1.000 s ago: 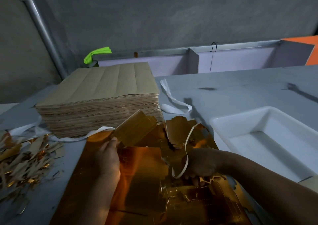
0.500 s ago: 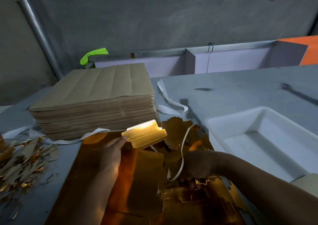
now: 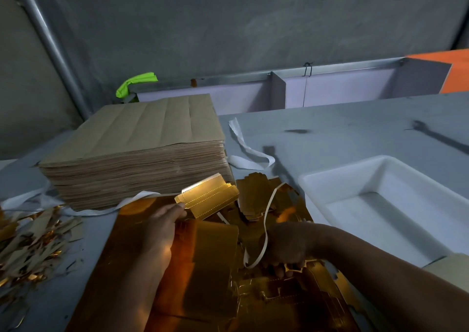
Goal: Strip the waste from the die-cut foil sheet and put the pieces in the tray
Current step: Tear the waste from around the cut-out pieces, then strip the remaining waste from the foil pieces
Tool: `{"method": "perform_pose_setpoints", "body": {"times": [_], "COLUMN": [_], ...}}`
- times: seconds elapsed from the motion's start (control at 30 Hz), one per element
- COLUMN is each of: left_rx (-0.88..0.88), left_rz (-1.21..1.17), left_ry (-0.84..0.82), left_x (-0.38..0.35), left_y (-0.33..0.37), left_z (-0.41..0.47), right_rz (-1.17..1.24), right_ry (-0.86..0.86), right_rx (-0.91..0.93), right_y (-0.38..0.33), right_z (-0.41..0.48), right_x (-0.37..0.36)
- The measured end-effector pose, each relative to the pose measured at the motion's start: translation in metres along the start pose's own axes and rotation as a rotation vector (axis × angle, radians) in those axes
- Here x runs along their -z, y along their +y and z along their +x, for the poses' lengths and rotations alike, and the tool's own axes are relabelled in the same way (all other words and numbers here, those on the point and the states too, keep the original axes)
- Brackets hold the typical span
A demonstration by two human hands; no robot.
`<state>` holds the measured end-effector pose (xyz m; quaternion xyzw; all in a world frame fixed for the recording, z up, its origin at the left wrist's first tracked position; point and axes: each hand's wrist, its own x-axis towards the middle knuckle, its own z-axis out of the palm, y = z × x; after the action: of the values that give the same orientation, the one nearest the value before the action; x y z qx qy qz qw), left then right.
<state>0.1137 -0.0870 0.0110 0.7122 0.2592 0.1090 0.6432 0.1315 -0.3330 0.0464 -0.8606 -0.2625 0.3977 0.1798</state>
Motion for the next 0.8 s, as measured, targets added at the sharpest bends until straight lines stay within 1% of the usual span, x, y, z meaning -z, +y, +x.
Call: {"method": "perform_pose_setpoints", "body": {"times": [0.27,0.43,0.53,0.63,0.73,0.8], "left_rx": [0.046,0.013,-0.013,-0.036,-0.032,-0.024], "left_rz": [-0.063,-0.054,-0.047,-0.048,-0.089,-0.116], "left_ry": [-0.016,-0.023,-0.034,-0.014,0.011,0.0], "left_x": [0.002,-0.001,-0.004,-0.009,-0.017,-0.023], "left_y": [0.014,0.021,0.025,0.03,0.037,0.042], "left_z": [0.003,0.001,0.001,0.002,-0.002,-0.005], "right_rz": [0.06,0.093,0.039,0.044,0.042,0.04], "right_ry": [0.008,0.035,0.051,0.06,0.055,0.047], "right_rx": [0.004,0.008,0.005,-0.001,-0.016,-0.02], "right_y": [0.003,0.004,0.005,0.005,0.005,0.006], "right_z": [0.0,0.001,0.002,0.004,0.005,0.005], "right_x": [0.001,0.001,0.001,0.002,0.002,0.001]}}
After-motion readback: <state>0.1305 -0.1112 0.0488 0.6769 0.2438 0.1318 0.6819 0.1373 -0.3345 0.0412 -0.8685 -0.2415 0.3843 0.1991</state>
